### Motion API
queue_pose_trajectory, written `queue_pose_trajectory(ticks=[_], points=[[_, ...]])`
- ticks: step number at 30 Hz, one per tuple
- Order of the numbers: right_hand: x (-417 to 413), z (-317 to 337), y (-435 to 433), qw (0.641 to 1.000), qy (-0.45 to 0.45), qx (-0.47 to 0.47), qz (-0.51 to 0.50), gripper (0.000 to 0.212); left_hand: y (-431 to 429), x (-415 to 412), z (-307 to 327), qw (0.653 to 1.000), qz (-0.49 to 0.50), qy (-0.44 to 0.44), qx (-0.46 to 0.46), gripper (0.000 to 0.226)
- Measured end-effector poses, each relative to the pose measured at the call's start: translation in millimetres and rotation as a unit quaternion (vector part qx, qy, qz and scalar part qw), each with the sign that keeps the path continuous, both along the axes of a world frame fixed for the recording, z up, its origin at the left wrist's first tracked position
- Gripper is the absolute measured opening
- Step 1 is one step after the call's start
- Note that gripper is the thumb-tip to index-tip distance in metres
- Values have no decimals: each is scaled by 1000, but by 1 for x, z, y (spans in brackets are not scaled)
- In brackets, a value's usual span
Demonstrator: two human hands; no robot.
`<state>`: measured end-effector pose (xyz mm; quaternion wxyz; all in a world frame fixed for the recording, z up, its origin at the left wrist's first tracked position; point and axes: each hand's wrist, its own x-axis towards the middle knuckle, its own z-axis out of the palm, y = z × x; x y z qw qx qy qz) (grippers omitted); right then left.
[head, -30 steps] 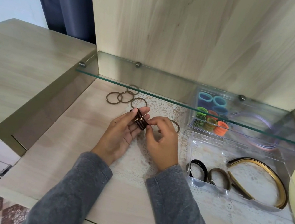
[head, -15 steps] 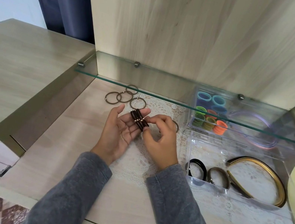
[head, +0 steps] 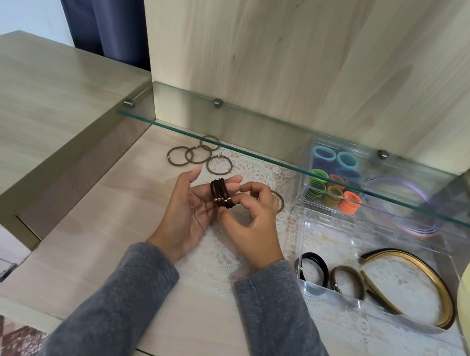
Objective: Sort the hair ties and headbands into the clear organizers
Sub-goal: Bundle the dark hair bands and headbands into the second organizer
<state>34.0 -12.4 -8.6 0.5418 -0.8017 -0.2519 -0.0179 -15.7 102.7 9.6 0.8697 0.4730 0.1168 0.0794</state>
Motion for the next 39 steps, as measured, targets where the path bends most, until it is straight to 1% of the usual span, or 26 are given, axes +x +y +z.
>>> queue_pose_trajectory(ticks=[3, 6, 11, 18, 24, 29, 35, 38, 39], points=[[1, -1, 0, 999, -15, -29, 6, 14, 0, -1, 2, 1000, 2, 0, -1, 70], [1, 0, 0, 999, -13, -36, 9, 12, 1, -2, 3, 1000, 8, -2, -14, 69], [3, -1, 0, 1000, -9, -18, 11, 10, 2, -1, 2, 999, 8, -7, -48, 69], [5, -6, 1, 1000, -15, 13, -2, 4, 3, -1, -1, 999, 2, -2, -35, 67], [4, -5, 1, 999, 10, 30, 2, 2, 3, -1, 0, 999, -10, 0, -32, 66], [3, -4, 2, 999, 15, 34, -3, 5, 2, 0, 0, 999, -17, 3, -35, 66], [4, -6, 1, 1000, 0, 19, 7, 13, 4, -2, -1, 999, -22, 4, -42, 68], [3, -5, 1, 1000, 6, 11, 14, 6, 5, -3, -1, 999, -15, 2, -50, 69], [2, -5, 2, 1000, 6, 8, 14, 7, 5, -3, -1, 998, -12, 1, -54, 69]])
